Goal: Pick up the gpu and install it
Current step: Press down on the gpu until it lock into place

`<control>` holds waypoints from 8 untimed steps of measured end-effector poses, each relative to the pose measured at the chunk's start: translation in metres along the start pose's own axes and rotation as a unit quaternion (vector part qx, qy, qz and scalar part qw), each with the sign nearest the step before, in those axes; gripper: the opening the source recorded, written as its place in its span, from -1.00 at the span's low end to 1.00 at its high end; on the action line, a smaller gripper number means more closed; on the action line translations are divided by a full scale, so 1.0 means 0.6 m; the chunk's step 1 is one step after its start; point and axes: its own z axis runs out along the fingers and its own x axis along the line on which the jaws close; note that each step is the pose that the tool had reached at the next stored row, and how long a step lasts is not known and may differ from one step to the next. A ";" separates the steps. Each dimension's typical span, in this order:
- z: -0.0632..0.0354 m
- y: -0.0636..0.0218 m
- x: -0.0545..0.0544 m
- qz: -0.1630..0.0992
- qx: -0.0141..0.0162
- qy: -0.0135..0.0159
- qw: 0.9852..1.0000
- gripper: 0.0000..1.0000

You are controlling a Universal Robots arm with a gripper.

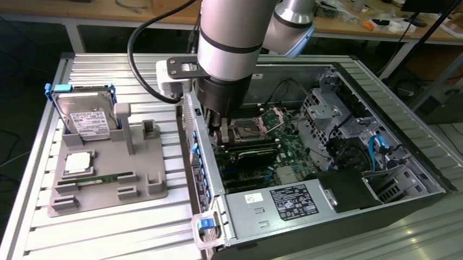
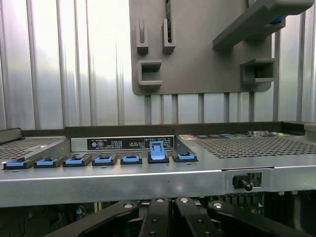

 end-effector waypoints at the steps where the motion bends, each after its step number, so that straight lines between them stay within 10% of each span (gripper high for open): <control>1: 0.000 0.000 0.000 0.000 0.000 0.000 1.000 -0.80; 8: 0.006 0.000 0.001 0.000 0.000 -0.004 1.000 -0.80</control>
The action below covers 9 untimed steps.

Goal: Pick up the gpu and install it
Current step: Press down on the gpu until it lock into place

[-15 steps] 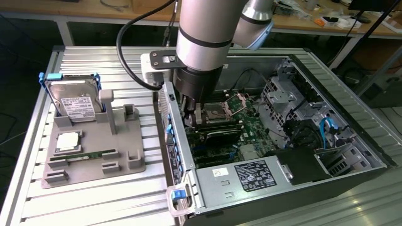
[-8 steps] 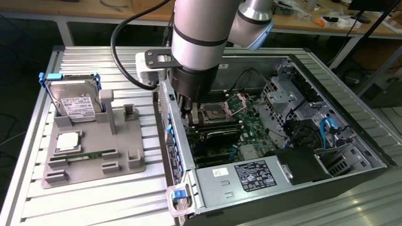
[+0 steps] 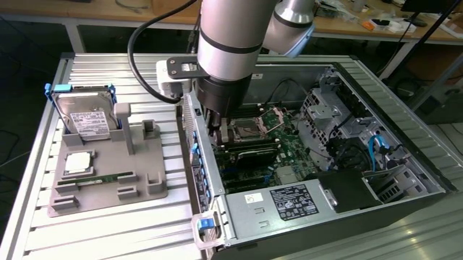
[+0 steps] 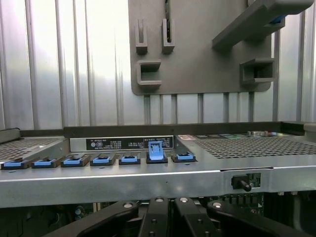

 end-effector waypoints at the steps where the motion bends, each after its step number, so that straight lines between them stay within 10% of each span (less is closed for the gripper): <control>1: 0.001 0.000 0.000 0.000 0.000 -0.001 1.000 -0.80; 9: -0.012 0.000 0.000 0.000 0.000 -0.003 1.000 -0.80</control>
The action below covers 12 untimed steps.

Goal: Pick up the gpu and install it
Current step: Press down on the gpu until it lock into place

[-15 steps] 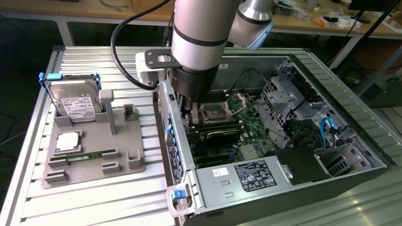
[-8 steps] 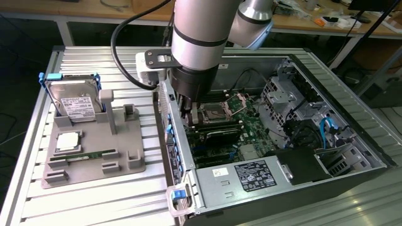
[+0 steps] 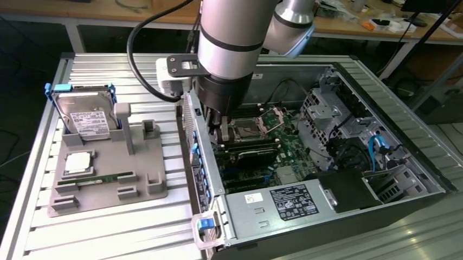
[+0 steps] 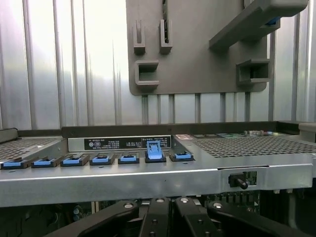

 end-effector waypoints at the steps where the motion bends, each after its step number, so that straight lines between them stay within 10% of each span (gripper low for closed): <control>1: 0.000 0.000 0.000 0.000 0.000 0.000 1.000 -0.80; 12: 0.004 -0.035 0.000 0.000 0.000 0.000 1.000 -0.80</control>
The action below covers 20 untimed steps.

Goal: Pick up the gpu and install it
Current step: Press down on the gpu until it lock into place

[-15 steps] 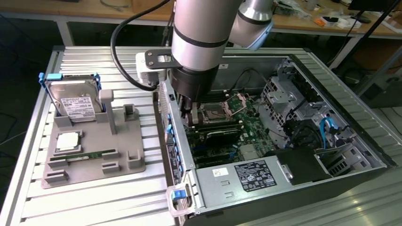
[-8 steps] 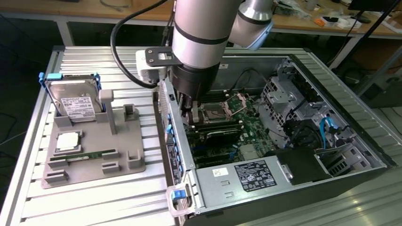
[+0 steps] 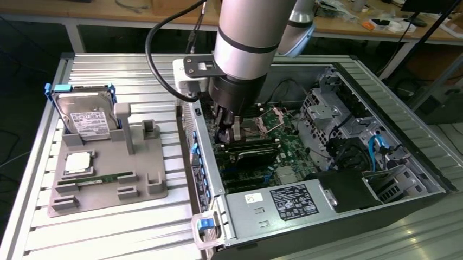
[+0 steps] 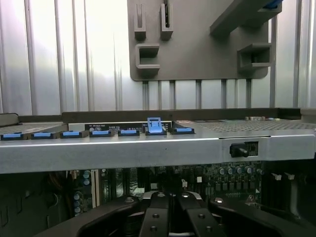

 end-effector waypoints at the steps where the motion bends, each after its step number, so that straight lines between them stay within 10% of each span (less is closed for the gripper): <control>1: 0.004 -0.001 0.001 0.000 0.000 0.000 1.000 -0.80; 20: 0.061 -0.001 0.013 0.000 0.000 -0.003 1.000 -0.80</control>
